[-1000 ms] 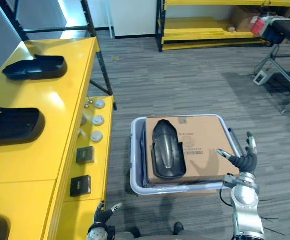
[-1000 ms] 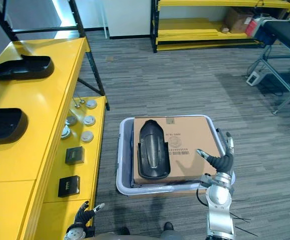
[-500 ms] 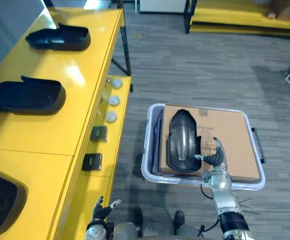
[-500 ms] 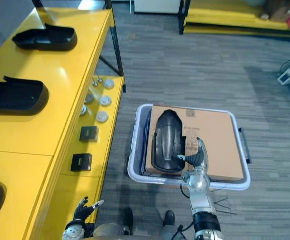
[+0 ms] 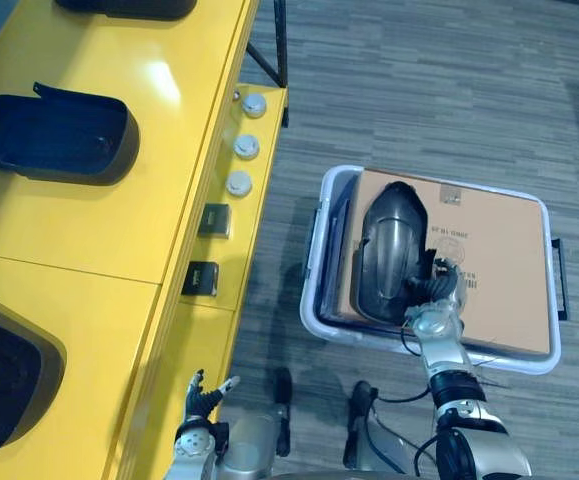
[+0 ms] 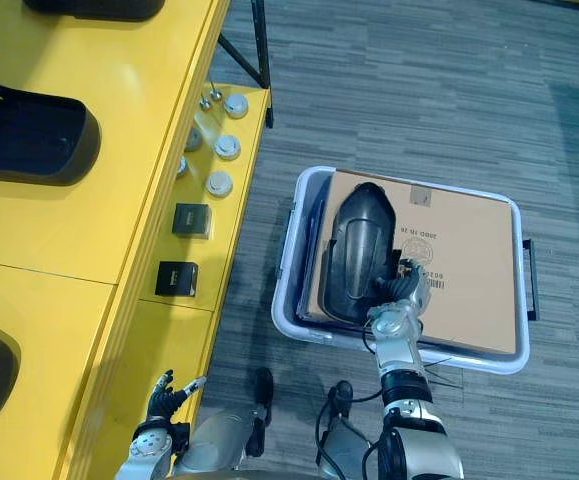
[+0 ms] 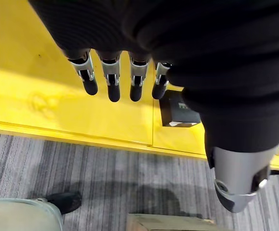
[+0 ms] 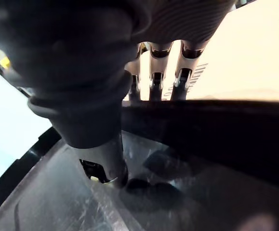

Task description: Walk over and take plastic housings, then place them on the shelf

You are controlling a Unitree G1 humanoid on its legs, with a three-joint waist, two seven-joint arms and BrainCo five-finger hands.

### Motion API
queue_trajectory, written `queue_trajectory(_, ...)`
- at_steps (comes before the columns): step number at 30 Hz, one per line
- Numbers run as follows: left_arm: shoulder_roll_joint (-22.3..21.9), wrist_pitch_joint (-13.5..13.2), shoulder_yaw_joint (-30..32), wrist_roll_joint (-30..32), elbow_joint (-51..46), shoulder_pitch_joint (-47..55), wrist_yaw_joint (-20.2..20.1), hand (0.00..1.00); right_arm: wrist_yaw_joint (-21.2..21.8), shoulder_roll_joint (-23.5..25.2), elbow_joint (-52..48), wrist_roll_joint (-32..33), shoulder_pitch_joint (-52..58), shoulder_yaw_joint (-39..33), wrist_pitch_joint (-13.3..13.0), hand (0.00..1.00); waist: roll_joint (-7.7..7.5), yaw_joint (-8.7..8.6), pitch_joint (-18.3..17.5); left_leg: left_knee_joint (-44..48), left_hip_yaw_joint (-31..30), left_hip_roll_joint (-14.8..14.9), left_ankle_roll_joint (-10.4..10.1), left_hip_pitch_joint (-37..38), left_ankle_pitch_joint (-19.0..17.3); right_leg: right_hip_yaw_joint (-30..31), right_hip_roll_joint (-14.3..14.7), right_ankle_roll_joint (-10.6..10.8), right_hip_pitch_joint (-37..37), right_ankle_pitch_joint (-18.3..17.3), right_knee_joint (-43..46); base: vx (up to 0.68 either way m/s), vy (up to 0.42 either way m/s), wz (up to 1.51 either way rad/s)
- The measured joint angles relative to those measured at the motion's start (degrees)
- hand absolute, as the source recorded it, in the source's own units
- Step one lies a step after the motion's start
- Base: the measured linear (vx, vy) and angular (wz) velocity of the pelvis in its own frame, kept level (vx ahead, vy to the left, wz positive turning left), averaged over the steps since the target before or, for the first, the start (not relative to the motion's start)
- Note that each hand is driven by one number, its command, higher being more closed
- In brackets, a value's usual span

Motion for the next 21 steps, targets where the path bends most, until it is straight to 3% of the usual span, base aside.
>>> queue_trajectory(6,-0.24,0.11,-0.06,-0.91,0.5,-0.38,0.01,0.0,1.36,-0.14,-2.08,0.4,2.34,1.9,-0.22,1.0,0.13,-0.05,0.13,-0.15,0.4,0.21,0.08,0.02,0.07,0.1,0.24,-0.02,-0.19,-0.01,-0.15,-0.01,-0.015,-0.04)
queue_trajectory(13,-0.18,0.41,-1.56,-0.89,0.43,-0.3,-0.13,0.0,2.88,1.38,-11.89,0.08,10.44,2.1,-0.26,1.0,-0.05,-0.17,-0.2,-1.24,0.54,-0.06,0.07,3.62,0.06,0.06,-0.04,-0.02,2.85,-0.02,-0.11,0.0,0.001,0.0)
queue_trajectory(21,-0.37,1.02,-5.76,-0.42,-6.57,1.02,-0.08,0.0,-0.86,1.95,-23.78,0.02,12.76,1.09,-0.65,1.0,-0.57,-0.69,-3.28,-1.24,1.21,0.0,0.05,5.0,0.05,0.35,0.02,0.01,4.28,-0.04,-0.88,-0.03,-0.013,-0.04)
